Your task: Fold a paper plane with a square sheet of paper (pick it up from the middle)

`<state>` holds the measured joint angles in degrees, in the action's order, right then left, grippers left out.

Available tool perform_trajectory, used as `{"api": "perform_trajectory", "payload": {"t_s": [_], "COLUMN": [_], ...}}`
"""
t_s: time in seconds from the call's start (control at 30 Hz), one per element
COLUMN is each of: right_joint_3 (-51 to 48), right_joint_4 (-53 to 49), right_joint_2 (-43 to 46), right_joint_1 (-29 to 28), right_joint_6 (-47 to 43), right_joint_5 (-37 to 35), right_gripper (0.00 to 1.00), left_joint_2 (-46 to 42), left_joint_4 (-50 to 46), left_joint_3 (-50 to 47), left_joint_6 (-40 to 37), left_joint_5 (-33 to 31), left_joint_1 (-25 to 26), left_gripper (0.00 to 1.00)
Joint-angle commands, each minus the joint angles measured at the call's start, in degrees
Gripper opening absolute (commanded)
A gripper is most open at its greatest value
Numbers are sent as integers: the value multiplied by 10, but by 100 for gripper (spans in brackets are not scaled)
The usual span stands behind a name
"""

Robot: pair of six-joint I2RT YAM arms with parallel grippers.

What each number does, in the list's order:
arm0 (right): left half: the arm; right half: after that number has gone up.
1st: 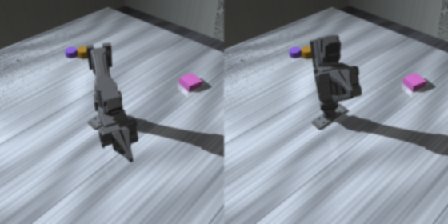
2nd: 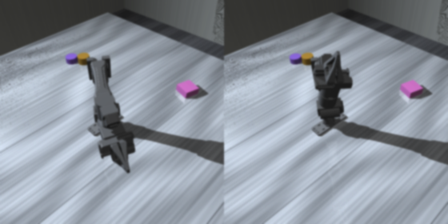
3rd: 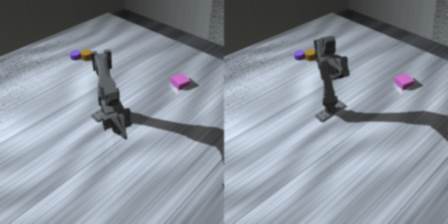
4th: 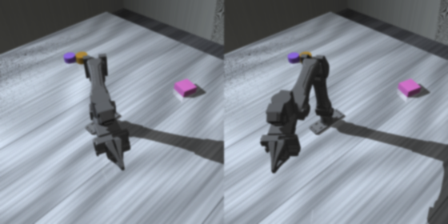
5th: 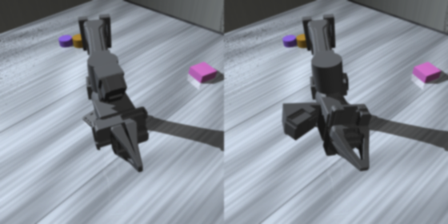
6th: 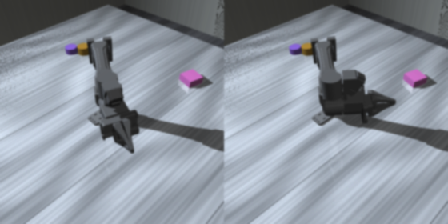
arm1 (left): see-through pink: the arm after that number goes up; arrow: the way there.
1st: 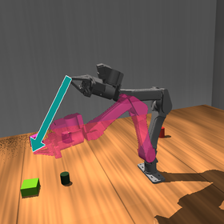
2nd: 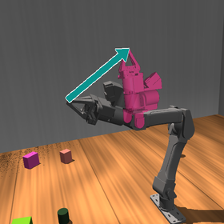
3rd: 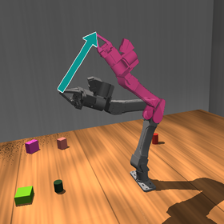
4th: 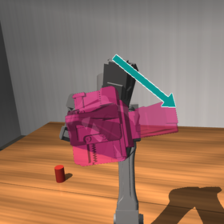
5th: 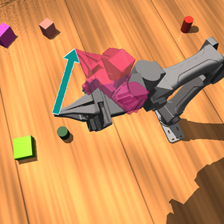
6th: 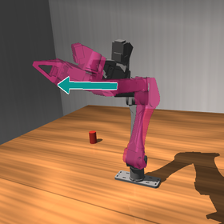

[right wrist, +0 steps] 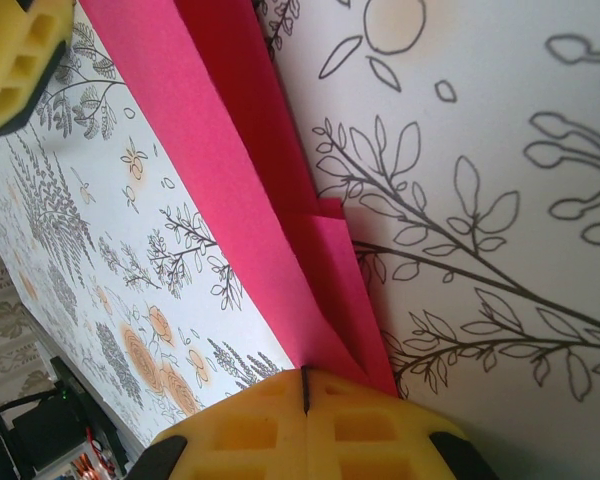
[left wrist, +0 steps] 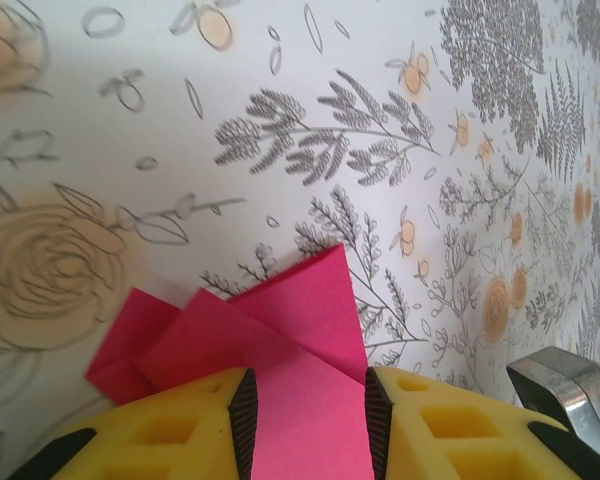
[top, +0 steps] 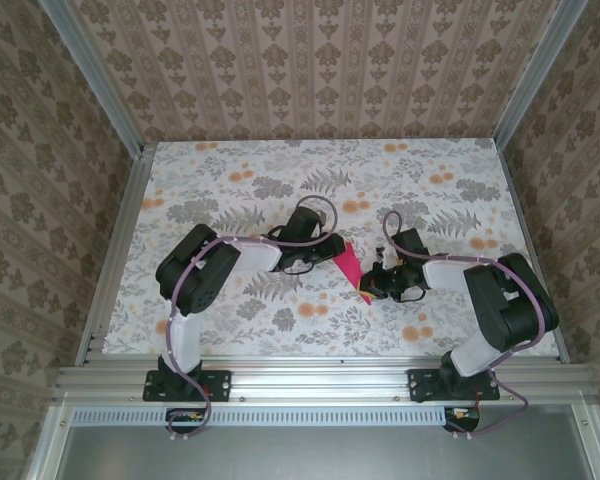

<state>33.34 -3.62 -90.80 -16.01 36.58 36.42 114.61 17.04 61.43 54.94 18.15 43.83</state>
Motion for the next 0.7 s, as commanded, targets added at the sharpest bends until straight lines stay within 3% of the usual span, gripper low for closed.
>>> {"api": "perform_trajectory", "payload": {"t_s": [0.0,0.67], "right_joint_3": [-19,-16], "right_joint_4": [-76,-76], "right_joint_2": [-20,-24], "right_joint_1": [-3,-3], "right_joint_6": [-11,-12], "right_joint_5": [-75,-73], "right_gripper": [0,0], "left_joint_2": [19,20], "left_joint_4": [-44,-111], "left_joint_3": [16,51], "left_joint_6": [-26,-44], "left_joint_5": [-6,18], "left_joint_1": [-15,-68], "left_gripper": [37,37]}}
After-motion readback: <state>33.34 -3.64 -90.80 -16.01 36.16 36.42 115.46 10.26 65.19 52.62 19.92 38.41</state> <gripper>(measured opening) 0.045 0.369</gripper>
